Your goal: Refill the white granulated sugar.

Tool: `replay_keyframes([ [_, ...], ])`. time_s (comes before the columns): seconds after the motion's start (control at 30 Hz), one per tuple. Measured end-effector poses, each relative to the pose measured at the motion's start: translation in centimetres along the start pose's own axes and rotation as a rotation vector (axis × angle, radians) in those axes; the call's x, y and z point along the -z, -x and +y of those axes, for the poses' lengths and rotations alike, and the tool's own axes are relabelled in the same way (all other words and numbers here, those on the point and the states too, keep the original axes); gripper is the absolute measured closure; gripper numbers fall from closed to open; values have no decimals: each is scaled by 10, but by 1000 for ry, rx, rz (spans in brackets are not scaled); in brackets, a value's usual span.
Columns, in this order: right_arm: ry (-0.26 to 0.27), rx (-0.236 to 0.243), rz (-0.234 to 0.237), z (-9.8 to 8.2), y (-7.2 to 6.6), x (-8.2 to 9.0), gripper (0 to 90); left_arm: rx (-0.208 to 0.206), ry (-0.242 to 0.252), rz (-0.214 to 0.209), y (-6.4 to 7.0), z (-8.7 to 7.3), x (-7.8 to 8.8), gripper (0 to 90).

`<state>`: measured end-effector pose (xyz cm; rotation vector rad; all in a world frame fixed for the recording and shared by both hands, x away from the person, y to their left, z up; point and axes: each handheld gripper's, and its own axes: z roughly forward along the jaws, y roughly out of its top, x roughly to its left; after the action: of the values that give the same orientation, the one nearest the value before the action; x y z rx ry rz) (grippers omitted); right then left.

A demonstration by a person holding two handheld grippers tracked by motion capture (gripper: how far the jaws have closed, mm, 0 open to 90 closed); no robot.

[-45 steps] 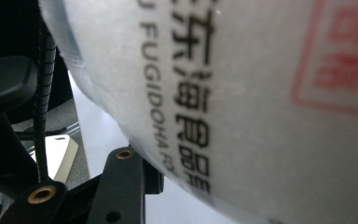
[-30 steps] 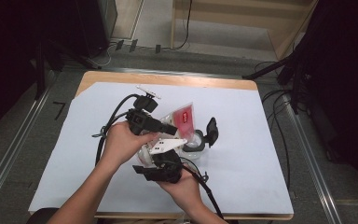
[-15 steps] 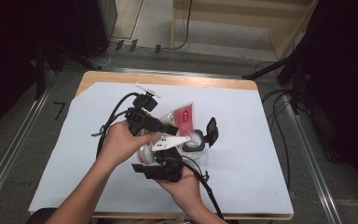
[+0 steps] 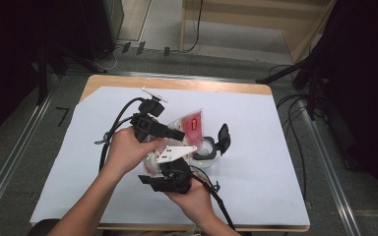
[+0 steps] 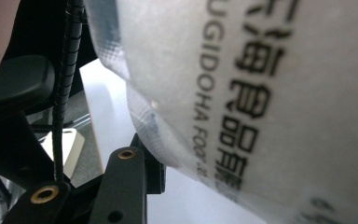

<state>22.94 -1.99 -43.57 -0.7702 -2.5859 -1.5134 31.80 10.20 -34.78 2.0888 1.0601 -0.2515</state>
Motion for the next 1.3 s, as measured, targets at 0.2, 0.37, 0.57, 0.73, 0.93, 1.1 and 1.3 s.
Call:
replay_keyframes([
  [0.2,24,-48,18,0,2,1,624,-6,14,-3,2,1,-1,686],
  [0.37,27,-64,21,0,4,2,622,-1,18,-7,2,1,-2,704],
  [0.57,31,-23,10,0,2,3,621,-2,11,-14,1,2,0,711],
  [0.73,26,4,6,-1,2,2,627,3,11,-8,1,3,-2,711],
  [0.93,21,1,4,-1,3,1,627,-10,12,7,3,3,-2,711],
  [1.1,25,4,18,-1,3,2,627,-21,8,19,6,3,-1,716],
  [1.3,23,-1,16,-1,2,2,627,-21,11,18,7,3,-1,713],
])
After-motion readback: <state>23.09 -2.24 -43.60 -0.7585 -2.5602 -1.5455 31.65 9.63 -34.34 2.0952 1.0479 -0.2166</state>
